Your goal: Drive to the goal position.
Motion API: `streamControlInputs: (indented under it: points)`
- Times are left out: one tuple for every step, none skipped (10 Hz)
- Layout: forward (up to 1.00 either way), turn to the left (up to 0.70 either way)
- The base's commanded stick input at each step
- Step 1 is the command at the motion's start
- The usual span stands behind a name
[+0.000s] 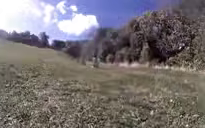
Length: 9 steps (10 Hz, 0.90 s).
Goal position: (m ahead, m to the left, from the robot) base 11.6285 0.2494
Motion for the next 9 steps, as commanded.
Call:
streamControlInputs:
  points:
    - [0.50,0.00]
    - [0.50,0.00]
    - [0.50,0.00]
    - [0.50,0.00]
    - [0.50,0.00]
    - [0.50,0.00]
    - [0.50,0.00]
    - [0.50,0.00]
    - [0.50,0.00]
